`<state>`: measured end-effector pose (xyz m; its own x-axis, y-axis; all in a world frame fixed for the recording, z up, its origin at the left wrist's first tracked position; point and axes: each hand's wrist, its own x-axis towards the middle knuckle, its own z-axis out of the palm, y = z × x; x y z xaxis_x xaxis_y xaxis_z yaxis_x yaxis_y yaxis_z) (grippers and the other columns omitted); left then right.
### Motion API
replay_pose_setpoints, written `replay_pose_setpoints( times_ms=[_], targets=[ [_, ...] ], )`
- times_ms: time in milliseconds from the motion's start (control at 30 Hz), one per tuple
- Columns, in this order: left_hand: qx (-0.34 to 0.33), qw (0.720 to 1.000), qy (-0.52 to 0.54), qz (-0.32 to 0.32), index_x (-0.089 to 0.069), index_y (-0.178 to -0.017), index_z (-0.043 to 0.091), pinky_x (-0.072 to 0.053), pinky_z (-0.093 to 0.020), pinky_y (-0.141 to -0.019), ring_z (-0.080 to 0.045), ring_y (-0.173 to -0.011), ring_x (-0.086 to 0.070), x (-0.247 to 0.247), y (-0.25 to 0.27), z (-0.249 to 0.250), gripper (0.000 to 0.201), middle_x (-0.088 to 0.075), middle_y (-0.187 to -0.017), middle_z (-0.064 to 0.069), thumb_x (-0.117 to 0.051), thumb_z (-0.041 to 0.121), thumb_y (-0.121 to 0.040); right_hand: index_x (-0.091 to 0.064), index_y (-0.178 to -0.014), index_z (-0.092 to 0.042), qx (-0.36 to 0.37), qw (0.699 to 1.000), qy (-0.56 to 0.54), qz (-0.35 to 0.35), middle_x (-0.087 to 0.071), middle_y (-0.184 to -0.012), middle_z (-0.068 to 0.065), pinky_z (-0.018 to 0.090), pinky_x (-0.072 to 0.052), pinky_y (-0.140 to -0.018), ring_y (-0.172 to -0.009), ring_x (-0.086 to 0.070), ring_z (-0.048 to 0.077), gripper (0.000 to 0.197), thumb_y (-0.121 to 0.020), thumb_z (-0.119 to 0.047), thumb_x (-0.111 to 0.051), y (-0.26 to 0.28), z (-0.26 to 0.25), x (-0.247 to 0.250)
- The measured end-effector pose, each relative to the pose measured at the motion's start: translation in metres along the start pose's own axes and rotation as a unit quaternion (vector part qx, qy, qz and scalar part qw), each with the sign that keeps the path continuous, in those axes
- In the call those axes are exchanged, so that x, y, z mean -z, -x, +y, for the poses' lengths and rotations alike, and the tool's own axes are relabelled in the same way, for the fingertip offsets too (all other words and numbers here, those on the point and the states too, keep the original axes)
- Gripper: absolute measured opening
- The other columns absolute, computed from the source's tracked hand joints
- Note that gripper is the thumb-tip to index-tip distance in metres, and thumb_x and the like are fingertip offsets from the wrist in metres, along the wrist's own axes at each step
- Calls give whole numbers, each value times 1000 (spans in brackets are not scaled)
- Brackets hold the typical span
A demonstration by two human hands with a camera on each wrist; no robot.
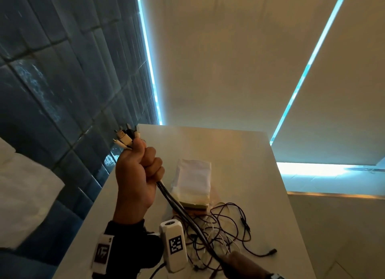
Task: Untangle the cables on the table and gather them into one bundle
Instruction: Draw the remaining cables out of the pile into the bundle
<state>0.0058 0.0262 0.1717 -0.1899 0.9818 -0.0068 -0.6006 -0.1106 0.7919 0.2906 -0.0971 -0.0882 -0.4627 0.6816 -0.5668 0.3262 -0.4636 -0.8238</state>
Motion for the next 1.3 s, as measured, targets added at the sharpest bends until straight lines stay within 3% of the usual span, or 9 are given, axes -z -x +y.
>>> replay_pose_setpoints(
  times_ms=[33, 333, 533, 633, 767, 900, 1033, 1167, 1300],
  targets=[
    [5, 1000, 1, -5, -31, -65, 21, -15, -18, -36, -2, -35, -18, 0, 0, 1, 37, -24, -46, 10, -31, 29, -102, -54, -64, -18, -19, 1000, 6, -18, -54, -55, -1, 26, -35, -47, -47, -49, 12, 46, -87, -57, -49, 11, 49, -4],
    [18, 999, 13, -46, -35, -70, 19, -19, -14, -34, -2, -34, -20, -5, 7, 15, 29, -26, -46, 10, -35, 32, -96, -65, -89, -7, 24, 933, 354, -56, -68, -88, 11, 33, -47, -65, -77, -66, 23, 43, -99, -43, -44, -3, 31, -61],
    [21, 999, 9, -42, -36, -71, 18, -18, -16, -35, -2, -35, -20, -3, 7, 14, 29, -27, -46, 9, -35, 31, -96, -63, -110, -3, 55, 810, 584, -28, -65, -114, 16, 38, -49, -80, -102, -64, 29, 38, -102, -32, -40, -1, -3, -56],
    [25, 999, 10, -41, -36, -71, 18, -18, -16, -35, -2, -35, -21, -2, 6, 13, 26, -27, -46, 9, -37, 32, -93, -59, -121, -2, -4, 888, 461, 13, -60, -127, 17, 41, -47, -88, -114, -59, 32, 36, -103, -26, -38, -18, -50, -68],
    [33, 999, 6, -40, -37, -71, 18, -17, -16, -36, -2, -35, -20, -2, 4, 9, 30, -27, -46, 9, -33, 29, -99, -55, -127, -4, 36, 861, 507, 36, -54, -135, 16, 40, -44, -93, -122, -53, 33, 35, -102, -20, -38, -55, -110, -28],
    [30, 999, -14, -40, -36, -71, 18, -19, -15, -36, -3, -35, -20, 1, 3, 7, 29, -27, -47, 9, -35, 30, -97, -68, -101, -19, 87, 902, 416, 74, -62, -110, -4, 23, -44, -83, -105, -58, 11, 20, -90, -14, -53, -70, -97, -10],
    [34, 998, -20, -42, -35, -71, 18, -18, -16, -35, -3, -36, -20, 3, 1, 3, 30, -27, -47, 9, -33, 28, -99, -63, -68, -44, 148, 925, 298, 183, -60, -83, -14, 24, -46, -72, -75, -53, -2, 22, -84, -30, -69, -73, -114, 1],
    [42, 997, -27, -53, -34, -70, 18, -16, -18, -36, -3, -36, -19, 3, -1, -2, 28, -26, -48, 8, -37, 30, -95, -65, -80, -35, 163, 901, 342, 211, -58, -88, -4, 30, -46, -76, -87, -55, 15, 7, -87, -35, -66, -71, -134, 11],
    [46, 996, -47, -62, -33, -69, 18, -15, -18, -38, -4, -37, -18, 2, -2, -4, 27, -25, -49, 7, -43, 34, -88, -58, -98, -20, 86, 814, 537, 203, -67, -98, 5, 34, -42, -68, -90, -63, 29, 16, -91, -32, -49, -64, -158, 17]
  ],
)
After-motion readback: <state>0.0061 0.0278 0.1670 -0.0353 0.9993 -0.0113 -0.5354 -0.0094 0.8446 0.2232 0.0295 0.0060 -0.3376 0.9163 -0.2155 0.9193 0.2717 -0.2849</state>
